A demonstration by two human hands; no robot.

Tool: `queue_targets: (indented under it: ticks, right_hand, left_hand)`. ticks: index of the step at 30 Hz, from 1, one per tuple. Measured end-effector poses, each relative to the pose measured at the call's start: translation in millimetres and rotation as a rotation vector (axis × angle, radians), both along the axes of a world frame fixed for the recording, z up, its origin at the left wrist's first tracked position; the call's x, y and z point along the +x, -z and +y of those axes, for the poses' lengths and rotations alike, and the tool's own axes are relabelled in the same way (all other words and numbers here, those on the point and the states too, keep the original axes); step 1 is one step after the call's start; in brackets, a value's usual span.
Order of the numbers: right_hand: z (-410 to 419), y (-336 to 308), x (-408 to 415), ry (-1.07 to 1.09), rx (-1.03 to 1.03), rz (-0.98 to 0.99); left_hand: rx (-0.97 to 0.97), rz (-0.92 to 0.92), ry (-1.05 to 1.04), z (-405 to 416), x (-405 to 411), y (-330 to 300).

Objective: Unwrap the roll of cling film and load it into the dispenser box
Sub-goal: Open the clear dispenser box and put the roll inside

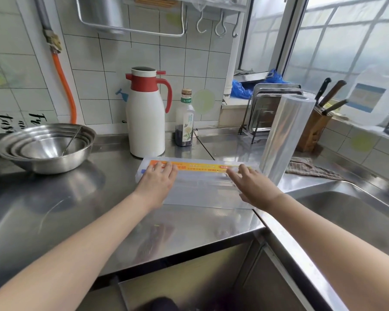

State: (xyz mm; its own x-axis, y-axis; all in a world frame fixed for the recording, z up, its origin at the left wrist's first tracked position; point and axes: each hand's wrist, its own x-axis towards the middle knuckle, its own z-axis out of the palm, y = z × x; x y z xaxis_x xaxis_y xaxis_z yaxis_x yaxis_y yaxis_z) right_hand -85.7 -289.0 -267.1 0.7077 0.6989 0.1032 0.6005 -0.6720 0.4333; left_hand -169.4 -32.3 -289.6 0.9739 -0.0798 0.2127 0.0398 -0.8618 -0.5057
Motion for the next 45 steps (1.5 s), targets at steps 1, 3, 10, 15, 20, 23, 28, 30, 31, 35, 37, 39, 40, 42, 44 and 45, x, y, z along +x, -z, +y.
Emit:
queue_targets:
  ticks: [1,3,10,15,20,23,28,30,31,35,37,39,40,42,44,45]
  right_hand:
    - [-0.2,0.3,-0.8,0.001,-0.004,-0.012]
    - [0.7,3.0,-3.6,0.008,-0.004,-0.023]
    - [-6.0,2.8,-10.2,-0.042,0.003,-0.007]
    - [-11.9,-14.9,-8.4,-0.062,0.051,0.114]
    - [-11.6,-29.8,0.9,-0.052,0.228,0.161]
    - [-6.5,-38.1,13.0,-0.061,0.334,0.112]
    - [12.7,-54.3,46.5,0.014,0.443,0.012]
    - [22.1,-59.3,61.5,0.062,0.445,-0.007]
    - [26.4,-61.3,69.1,0.084,0.446,-0.007]
    - [41.1,-59.8,98.9,0.134,0.429,0.01]
    - [47.7,-53.4,113.8,0.143,0.422,0.034]
    - [52.1,-44.9,127.9,0.147,0.425,0.061]
    - [54.0,-40.4,134.2,0.148,0.424,0.071]
    - [56.1,-31.6,143.9,0.15,0.416,0.085]
    - [56.8,-22.7,149.8,0.147,0.404,0.103]
    - [57.1,-18.4,152.1,0.144,0.401,0.113]
  left_hand:
    - [0.007,-0.004,-0.001,-0.4,-0.4,0.2]
    - [0.011,0.002,-0.003,-1.7,-2.6,1.4]
    - [-0.022,0.008,0.0,-6.2,-11.1,3.3]
    - [-0.063,-0.034,0.008,-2.9,-14.9,-5.1]
    - [-0.277,-0.095,0.018,6.1,-7.0,-24.2]
    - [-0.396,-0.175,-0.008,13.0,4.7,-39.8]
    - [-0.498,-0.275,-0.087,30.6,41.1,-60.8]
    - [-0.548,-0.297,-0.138,38.0,56.4,-64.2]
    - [-0.59,-0.304,-0.167,41.7,63.8,-64.9]
    - [-0.796,-0.301,-0.255,53.9,93.3,-61.7]
    - [-0.873,-0.295,-0.269,58.9,107.5,-57.2]
    - [-0.942,-0.297,-0.29,63.8,119.8,-51.3]
    - [-0.967,-0.292,-0.304,66.8,125.1,-48.1]
    - [-0.998,-0.256,-0.324,72.3,133.7,-41.8]
    - [-1.021,-0.223,-0.327,75.7,138.9,-35.7]
    - [-1.034,-0.219,-0.324,77.1,141.1,-33.3]
